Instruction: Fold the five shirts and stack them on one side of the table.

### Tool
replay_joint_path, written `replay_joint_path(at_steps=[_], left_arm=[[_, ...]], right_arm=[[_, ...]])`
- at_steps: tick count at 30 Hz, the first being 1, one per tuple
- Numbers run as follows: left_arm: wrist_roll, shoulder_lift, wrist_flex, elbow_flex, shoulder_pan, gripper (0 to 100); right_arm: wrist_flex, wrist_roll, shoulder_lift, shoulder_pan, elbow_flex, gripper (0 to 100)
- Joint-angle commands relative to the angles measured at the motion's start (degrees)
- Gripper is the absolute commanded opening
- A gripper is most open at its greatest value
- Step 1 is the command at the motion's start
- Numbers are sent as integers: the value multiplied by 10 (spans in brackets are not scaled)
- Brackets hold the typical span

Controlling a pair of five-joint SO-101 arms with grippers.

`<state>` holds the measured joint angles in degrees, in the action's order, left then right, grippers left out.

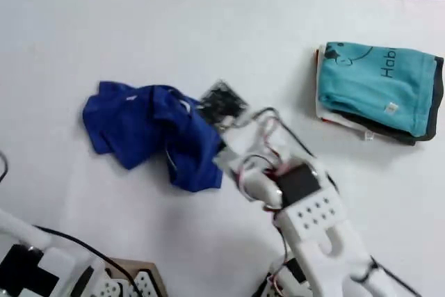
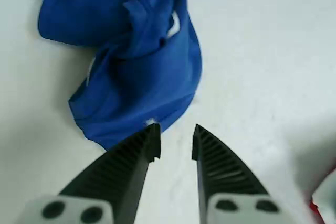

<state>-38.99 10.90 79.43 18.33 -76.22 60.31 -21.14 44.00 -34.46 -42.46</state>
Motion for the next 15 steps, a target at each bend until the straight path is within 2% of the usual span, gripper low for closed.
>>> replay_joint_path(at_steps=[1, 10, 15], left_arm=[[-32, 26, -17, 16, -69, 203], [-57, 23, -24, 40, -170, 203], [-69, 26, -24, 38, -207, 203]], right_arm=[[5, 33, -112, -44, 105, 108], [4, 58, -448, -166, 401, 108], [7, 171, -619, -190, 573, 109]])
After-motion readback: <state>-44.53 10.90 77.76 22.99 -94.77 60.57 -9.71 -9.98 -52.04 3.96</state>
